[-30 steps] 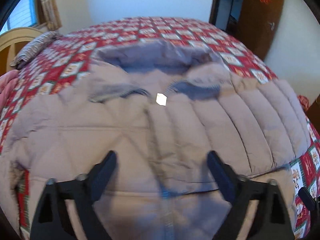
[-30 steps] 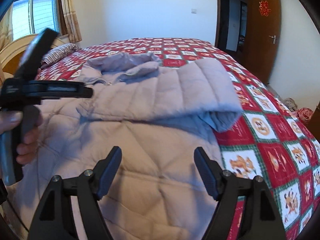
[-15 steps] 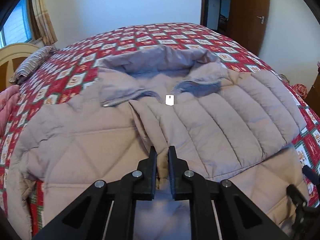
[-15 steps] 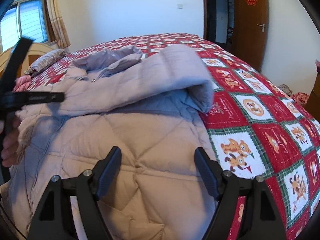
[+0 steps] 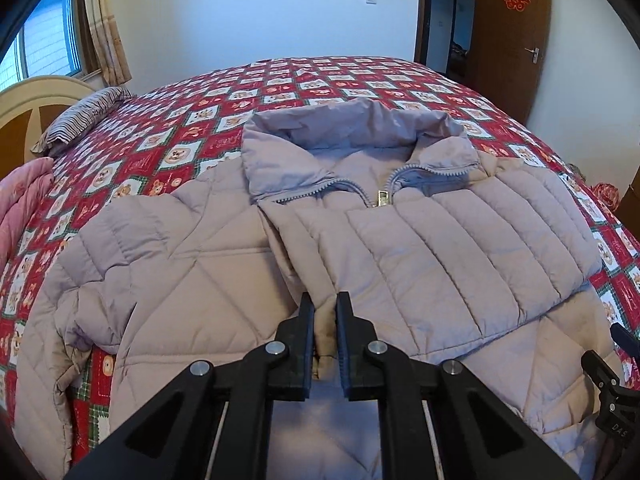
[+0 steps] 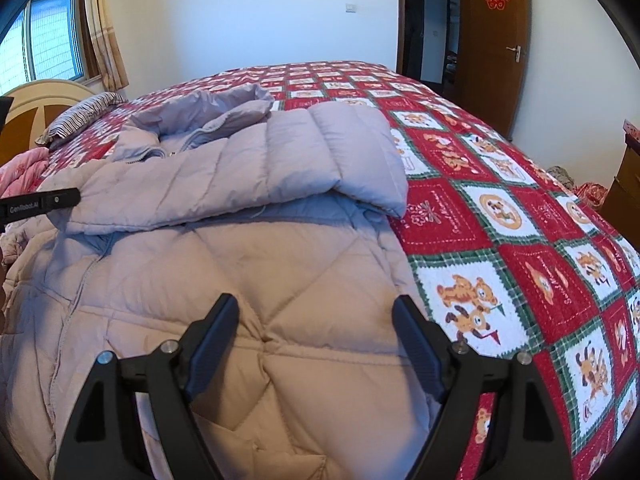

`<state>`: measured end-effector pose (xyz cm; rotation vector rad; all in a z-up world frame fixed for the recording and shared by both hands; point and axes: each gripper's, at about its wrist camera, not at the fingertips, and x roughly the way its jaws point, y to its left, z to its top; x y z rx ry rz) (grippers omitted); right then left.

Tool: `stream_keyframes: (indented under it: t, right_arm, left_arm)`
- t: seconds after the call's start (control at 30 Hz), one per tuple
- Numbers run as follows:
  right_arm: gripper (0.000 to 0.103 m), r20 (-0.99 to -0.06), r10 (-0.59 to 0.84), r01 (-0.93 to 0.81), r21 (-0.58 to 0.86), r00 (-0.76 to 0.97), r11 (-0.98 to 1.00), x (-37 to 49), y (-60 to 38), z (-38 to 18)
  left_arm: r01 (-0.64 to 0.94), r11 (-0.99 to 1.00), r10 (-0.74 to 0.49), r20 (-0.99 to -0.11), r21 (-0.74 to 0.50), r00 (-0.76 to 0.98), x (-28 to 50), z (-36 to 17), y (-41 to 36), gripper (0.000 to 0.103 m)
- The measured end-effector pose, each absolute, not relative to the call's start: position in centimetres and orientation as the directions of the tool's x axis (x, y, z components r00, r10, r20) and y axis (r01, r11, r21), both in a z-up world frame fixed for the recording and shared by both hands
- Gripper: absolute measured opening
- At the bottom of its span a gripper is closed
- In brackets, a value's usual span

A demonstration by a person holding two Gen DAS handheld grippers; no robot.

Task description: Fold large clothes

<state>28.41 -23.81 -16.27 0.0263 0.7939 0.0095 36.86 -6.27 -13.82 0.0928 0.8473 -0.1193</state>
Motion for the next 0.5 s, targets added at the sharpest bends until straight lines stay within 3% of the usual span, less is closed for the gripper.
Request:
stream_keyframes:
  t: [0.5]
  right_arm:
    - [0.089,-0.723,-0.002,0.013,0.01,0.69,1.0,28.8,-23.7,-17.3]
  left_arm:
    - [0.12,0.992,-0.054,-0.746,0.034,0.663,36.3,-14.3,-4.1,0.009]
